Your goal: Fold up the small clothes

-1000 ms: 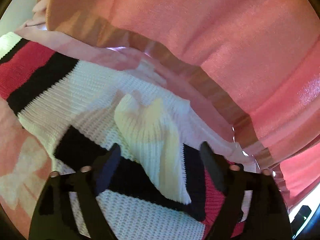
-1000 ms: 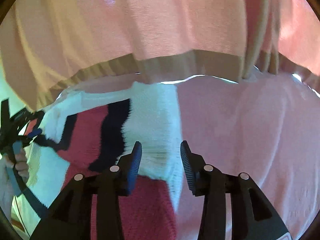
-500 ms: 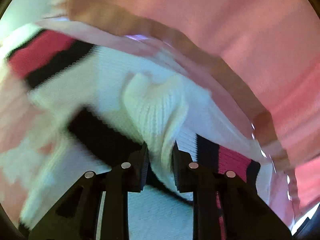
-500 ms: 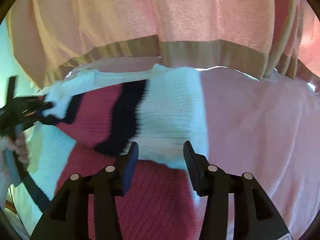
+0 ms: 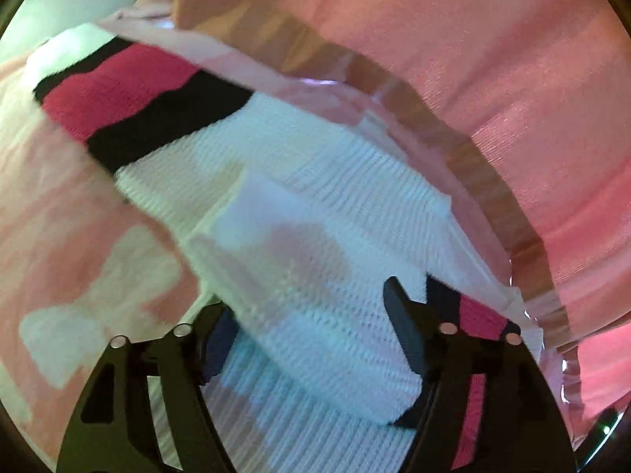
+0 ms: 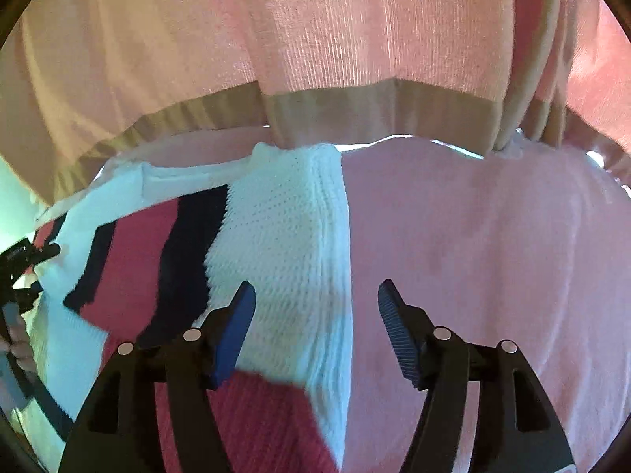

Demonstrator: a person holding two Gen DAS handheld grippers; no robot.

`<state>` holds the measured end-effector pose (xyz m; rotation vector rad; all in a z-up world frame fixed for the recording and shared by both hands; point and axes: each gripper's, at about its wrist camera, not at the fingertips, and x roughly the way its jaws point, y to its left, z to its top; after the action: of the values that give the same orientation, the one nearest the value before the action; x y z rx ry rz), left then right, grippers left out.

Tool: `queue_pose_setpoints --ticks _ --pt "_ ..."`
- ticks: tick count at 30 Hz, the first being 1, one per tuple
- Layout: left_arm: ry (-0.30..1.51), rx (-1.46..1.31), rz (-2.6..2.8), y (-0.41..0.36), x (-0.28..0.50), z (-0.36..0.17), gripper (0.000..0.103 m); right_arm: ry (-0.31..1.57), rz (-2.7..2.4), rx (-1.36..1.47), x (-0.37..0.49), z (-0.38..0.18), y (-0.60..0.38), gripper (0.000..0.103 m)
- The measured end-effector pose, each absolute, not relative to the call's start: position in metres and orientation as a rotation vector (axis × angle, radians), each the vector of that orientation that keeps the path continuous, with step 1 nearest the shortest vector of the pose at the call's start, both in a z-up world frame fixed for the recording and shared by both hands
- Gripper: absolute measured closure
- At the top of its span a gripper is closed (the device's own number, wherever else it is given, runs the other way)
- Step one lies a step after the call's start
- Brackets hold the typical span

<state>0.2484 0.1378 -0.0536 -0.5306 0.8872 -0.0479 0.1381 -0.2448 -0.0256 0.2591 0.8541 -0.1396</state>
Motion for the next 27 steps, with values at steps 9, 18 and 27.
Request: queue_pose_setpoints --ticks 9,18,27 --pt "0.729 -0.467 -0.214 0.111 0.262 -0.023 0.092 0.757 -0.128 0.238 0.140 -0.010 -0.260 0.094" --pt "0.899 -0.475 -0.121 0.114 0.278 -0.048 0.077 0.817 -0.286 0.141 0.128 -0.026 -0.250 0.089" --pt "0.882 -0.385 -0.066 0.136 0.274 -0.055 0.057 0.907 -0.122 0.105 0.113 -0.041 -0.213 0.093"
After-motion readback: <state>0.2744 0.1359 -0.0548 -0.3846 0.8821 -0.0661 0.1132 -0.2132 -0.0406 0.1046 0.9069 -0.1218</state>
